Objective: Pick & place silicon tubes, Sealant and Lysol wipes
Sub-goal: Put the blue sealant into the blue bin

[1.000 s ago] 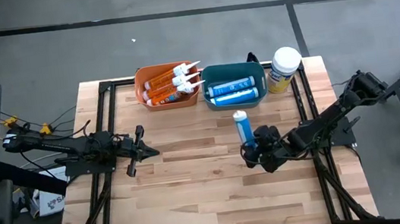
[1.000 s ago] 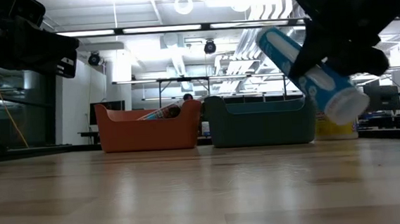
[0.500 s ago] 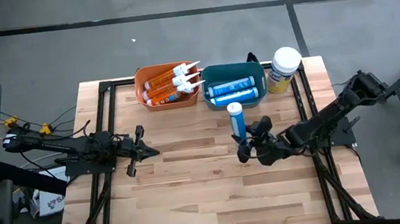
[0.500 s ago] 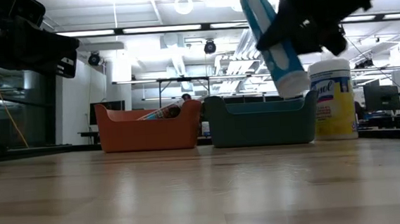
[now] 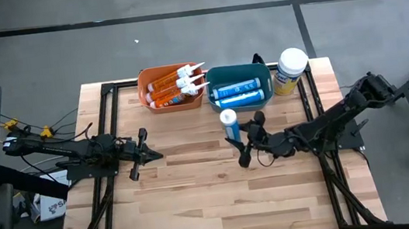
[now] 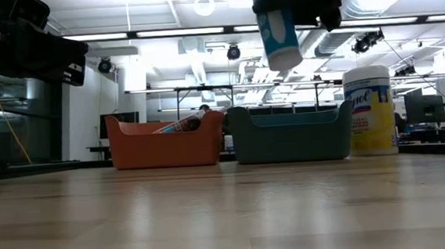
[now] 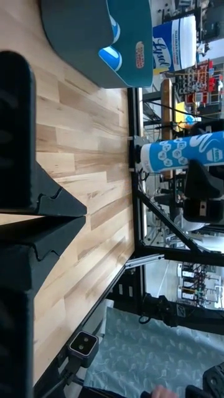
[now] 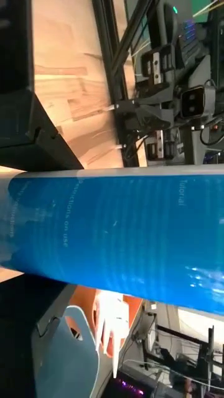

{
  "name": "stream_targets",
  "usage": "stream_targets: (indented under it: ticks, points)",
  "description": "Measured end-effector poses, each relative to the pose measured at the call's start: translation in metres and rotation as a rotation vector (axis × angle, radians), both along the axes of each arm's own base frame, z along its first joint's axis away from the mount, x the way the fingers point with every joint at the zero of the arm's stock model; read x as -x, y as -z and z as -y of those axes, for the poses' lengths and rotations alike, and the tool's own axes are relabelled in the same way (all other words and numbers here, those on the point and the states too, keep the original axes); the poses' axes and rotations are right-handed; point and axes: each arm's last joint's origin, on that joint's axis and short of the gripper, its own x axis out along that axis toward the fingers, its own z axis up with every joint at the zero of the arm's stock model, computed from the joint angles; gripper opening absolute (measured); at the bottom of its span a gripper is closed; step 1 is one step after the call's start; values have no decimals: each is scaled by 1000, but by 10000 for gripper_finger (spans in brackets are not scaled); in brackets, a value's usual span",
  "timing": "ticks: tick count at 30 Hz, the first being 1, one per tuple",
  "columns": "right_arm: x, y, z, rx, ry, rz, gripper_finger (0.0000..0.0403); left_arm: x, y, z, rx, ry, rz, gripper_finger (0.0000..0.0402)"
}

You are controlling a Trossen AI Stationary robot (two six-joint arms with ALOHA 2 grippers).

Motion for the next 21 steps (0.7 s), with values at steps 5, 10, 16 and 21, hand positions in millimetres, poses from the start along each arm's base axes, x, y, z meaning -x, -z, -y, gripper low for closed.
stream_targets:
  ticks: [5, 10, 16, 21]
  points:
    - [-3, 0, 7, -6, -37, -9, 209, 0, 0, 0, 0, 1, 0, 0]
    - [-6, 0, 13, -7, -59, -16, 209, 0, 0, 0, -3, 3, 1, 0]
    - [-9, 1, 25, -13, -50, -19, 209, 0, 0, 0, -3, 3, 1, 0]
    - [-7, -8, 42, 0, -32, -6, 209, 0, 0, 0, -3, 3, 0, 0]
